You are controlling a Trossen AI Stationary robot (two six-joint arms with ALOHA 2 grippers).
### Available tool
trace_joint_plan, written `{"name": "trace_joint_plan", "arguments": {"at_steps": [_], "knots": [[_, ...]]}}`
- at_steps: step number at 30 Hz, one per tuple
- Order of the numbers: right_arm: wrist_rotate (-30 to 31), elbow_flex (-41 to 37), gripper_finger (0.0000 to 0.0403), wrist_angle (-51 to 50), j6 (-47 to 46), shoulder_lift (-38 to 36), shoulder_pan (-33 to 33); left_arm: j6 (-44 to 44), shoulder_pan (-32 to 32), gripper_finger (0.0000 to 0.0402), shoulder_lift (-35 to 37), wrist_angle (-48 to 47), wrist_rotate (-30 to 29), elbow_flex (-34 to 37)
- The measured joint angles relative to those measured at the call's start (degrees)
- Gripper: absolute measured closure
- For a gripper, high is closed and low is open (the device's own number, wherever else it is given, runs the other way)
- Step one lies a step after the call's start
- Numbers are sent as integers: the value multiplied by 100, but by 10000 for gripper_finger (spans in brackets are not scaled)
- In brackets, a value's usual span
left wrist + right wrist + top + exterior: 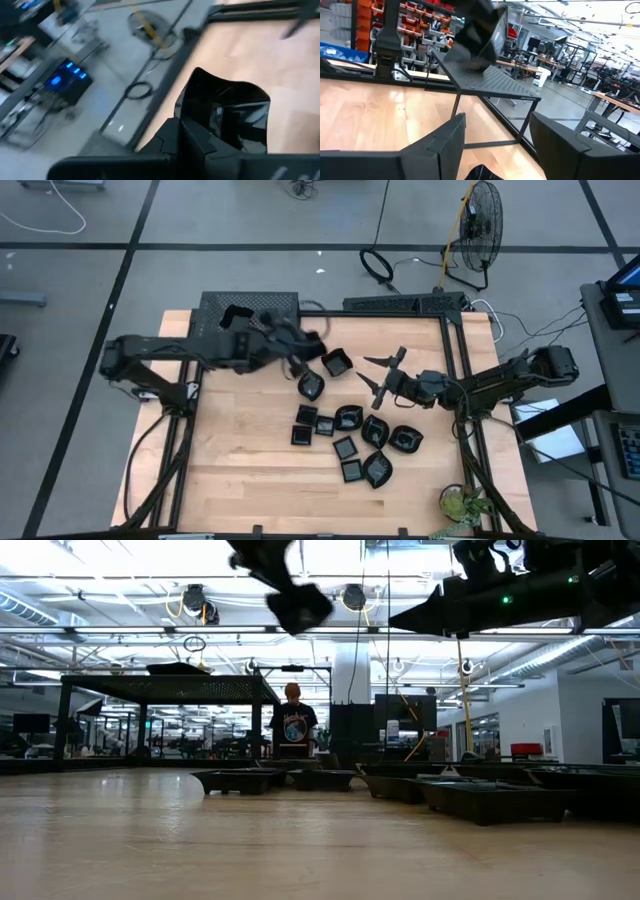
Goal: Pick & Place Mini shaped plates
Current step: Stack the distorted square plate on top of the distorted square plate on the shelf
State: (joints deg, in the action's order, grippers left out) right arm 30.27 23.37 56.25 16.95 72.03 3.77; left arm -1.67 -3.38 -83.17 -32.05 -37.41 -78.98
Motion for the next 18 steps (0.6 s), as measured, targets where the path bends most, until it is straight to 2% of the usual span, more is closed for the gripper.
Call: {"name": "trace_joint_plan", "arguments": {"at_steps": [4, 13, 18], "knots": [[-3, -1, 203, -2, -2, 0, 0, 502, -303, 396, 649, -888, -285, -4], [-5, -1, 206, -1, -1, 0, -2, 1277, -1526, 395, 1488, -2409, -281, -4], [-5, -1, 206, -2, 0, 0, -2, 1631, -2275, 392, 1533, -2892, 258, -4]]}}
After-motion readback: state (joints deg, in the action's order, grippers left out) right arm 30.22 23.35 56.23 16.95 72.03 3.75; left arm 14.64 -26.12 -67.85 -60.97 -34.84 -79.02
